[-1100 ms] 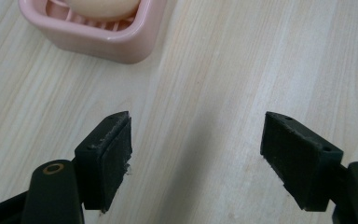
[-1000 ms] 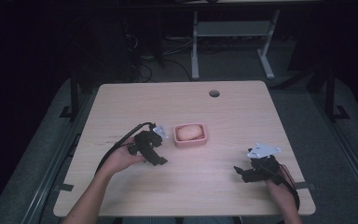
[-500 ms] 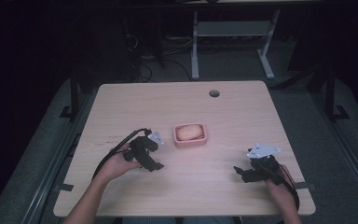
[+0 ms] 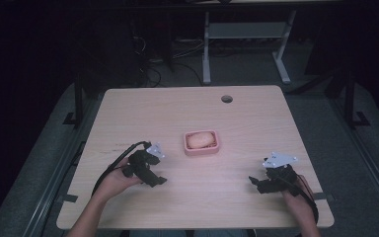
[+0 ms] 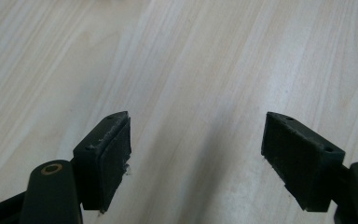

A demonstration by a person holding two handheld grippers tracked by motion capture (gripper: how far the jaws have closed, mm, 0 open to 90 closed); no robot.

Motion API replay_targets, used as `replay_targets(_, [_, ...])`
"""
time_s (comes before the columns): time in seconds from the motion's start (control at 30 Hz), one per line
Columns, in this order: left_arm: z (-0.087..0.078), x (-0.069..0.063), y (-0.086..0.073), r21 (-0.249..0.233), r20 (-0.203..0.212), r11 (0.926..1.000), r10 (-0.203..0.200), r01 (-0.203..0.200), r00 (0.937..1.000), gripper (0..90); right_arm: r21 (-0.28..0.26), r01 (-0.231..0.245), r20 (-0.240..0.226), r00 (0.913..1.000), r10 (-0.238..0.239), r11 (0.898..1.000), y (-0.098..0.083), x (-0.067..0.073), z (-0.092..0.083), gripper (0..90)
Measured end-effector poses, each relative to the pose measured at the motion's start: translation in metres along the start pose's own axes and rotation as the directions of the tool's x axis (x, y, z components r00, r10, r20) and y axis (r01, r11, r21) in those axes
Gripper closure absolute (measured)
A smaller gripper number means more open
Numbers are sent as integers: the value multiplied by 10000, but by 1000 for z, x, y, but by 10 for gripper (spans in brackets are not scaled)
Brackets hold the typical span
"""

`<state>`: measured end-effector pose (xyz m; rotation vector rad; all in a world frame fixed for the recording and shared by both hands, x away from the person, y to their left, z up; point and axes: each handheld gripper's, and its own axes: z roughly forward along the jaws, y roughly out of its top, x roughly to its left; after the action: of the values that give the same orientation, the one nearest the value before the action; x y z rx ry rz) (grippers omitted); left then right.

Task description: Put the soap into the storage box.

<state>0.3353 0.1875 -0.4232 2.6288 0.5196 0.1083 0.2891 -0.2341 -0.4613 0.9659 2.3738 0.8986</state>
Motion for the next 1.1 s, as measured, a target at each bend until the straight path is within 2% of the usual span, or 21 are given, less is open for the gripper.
replay_targets(0.03, [0,-1,-2,-73,-1,9999,-128,128,9999,237,9,24,22,10000,-24,10000,0,0,0,138])
replay_targets(0.3, [-2,-2,-15,-16,-69,9998,-202,202,9998,237,45,-4,55,10000,4,10000,-2,-2,-1,138])
replay_targets(0.33, [-2,-4,-16,-123,-93,9994,-335,334,9994,237,39,-7,61,10000,7,10000,-2,-2,-1,138])
replay_targets(0.4, [-4,-4,-18,-76,-123,9996,-260,259,9996,237,34,-2,63,10000,2,10000,-3,-2,-1,138])
replay_targets(1.1, [-8,-11,-45,-245,-286,9975,-669,662,9974,234,132,-44,35,10000,44,9999,-5,-3,-2,138])
